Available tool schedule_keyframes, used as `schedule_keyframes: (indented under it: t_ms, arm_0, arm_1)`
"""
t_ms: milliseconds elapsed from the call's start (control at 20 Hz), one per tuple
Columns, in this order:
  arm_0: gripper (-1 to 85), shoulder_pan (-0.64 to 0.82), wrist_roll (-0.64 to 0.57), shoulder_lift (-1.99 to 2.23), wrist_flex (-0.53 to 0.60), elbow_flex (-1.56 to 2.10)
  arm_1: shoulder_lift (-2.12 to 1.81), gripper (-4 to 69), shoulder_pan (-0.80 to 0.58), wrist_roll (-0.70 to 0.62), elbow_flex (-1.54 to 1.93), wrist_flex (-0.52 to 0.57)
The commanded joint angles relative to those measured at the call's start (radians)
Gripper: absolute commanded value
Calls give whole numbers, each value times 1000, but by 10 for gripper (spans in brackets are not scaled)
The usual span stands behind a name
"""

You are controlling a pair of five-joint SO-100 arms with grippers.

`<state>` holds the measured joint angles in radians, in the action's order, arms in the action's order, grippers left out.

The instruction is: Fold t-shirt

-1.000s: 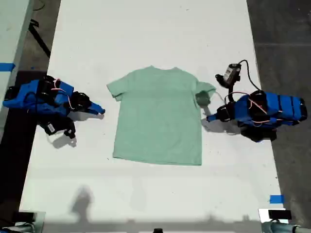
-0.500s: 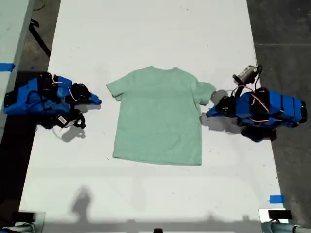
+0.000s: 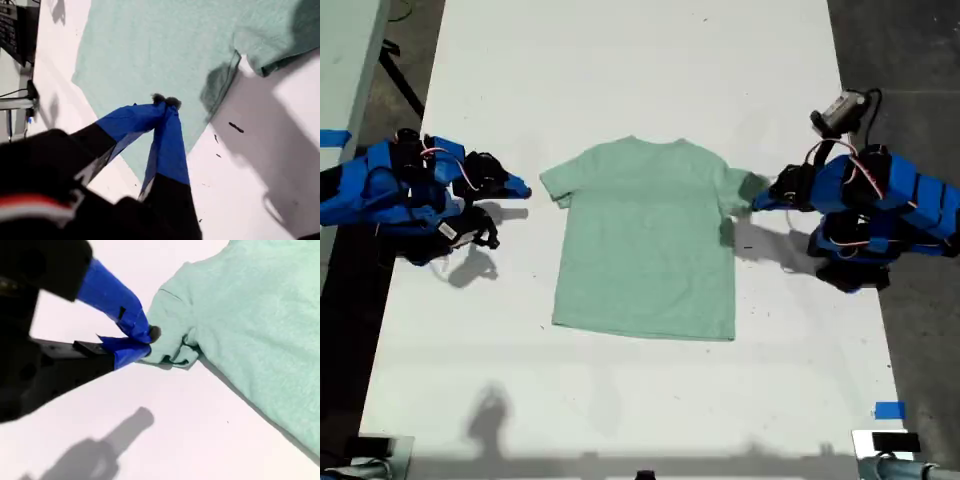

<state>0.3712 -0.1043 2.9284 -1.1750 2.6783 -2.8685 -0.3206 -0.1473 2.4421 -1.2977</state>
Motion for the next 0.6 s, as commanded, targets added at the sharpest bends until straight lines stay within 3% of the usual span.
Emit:
schedule_keyframes:
  t_ms: [0,300,550]
  arm_0:
    - [0,5,-25,-149,75,-141]
    - [0,51,-78,-319,35,-327]
    - [0,101,-124,-373,-44,-451]
  arm_1:
    - [149,-10,-87,-103,-227,-101]
    - [354,-10,-262,-291,-494,-270]
    - [436,-10,-350,-408,-594,-308]
